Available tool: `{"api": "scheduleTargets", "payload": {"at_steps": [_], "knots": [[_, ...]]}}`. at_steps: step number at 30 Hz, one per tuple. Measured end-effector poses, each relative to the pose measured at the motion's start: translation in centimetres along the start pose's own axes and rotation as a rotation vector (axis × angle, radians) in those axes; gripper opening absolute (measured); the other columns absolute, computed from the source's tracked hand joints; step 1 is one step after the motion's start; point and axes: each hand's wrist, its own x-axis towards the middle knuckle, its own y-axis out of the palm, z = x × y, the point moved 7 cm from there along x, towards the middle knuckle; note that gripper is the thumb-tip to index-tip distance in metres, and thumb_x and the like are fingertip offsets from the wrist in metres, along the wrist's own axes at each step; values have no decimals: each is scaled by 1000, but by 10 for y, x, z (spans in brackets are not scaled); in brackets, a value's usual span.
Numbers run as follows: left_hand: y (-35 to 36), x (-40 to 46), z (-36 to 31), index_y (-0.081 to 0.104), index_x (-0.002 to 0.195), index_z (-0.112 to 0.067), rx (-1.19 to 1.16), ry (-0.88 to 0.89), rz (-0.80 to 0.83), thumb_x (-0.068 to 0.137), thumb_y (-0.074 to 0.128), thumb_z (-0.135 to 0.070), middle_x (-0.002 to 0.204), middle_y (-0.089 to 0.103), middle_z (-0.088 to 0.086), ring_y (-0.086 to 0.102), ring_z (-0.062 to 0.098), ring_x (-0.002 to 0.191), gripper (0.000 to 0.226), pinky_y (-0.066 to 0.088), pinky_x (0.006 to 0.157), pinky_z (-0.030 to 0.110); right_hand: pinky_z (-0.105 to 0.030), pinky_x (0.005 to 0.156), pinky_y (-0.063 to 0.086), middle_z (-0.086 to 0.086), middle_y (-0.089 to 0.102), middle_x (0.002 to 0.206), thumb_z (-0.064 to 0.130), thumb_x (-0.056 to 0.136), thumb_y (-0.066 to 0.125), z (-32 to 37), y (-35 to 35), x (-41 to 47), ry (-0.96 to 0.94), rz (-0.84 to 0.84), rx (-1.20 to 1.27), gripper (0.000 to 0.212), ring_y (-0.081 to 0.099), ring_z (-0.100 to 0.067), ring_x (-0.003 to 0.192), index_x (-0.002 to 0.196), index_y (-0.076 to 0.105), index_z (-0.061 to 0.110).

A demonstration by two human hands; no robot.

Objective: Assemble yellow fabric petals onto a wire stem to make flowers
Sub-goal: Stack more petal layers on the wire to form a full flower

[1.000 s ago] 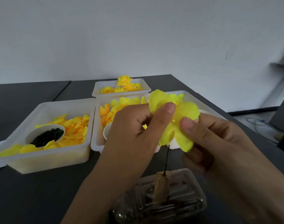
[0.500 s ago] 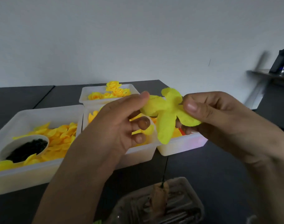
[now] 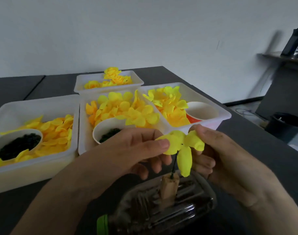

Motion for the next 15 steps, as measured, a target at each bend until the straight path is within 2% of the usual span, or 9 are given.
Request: {"api": "scheduleTargets", "payload": {"at_steps": [2, 6, 11, 15], "knots": [[-2, 2, 2, 65, 85, -8, 58, -10, -14, 76, 64, -47, 76, 69, -5, 57, 5, 63, 40, 44, 52, 17, -17, 40, 25, 0, 37, 54, 27, 84, 56, -6, -1, 1, 0, -18, 28, 27, 29, -6, 41, 66, 51, 8], [-3, 3, 6, 67, 86, -7, 174, -33, -41, 82, 60, -39, 74, 67, -5, 55, 5, 63, 33, 43, 54, 17, -19, 43, 23, 2, 43, 55, 27, 88, 54, -13, -2, 0, 10, 11, 44, 28, 30, -6, 43, 69, 51, 8], [-9, 3, 9, 63, 90, 2, 146, -34, -11, 82, 64, -37, 73, 65, -5, 54, 4, 62, 40, 43, 56, 16, -21, 44, 21, 0, 44, 57, 29, 87, 56, -20, -2, 0, 15, 9, 36, 30, 29, -7, 44, 68, 51, 6], [-12, 4, 13, 62, 91, 3, 90, -9, 77, 79, 66, -40, 75, 65, -5, 55, 4, 63, 44, 45, 58, 16, -22, 45, 23, -1, 45, 60, 34, 85, 58, -21, -1, -3, 19, 14, 6, 32, 31, -7, 44, 68, 53, 7]]}}
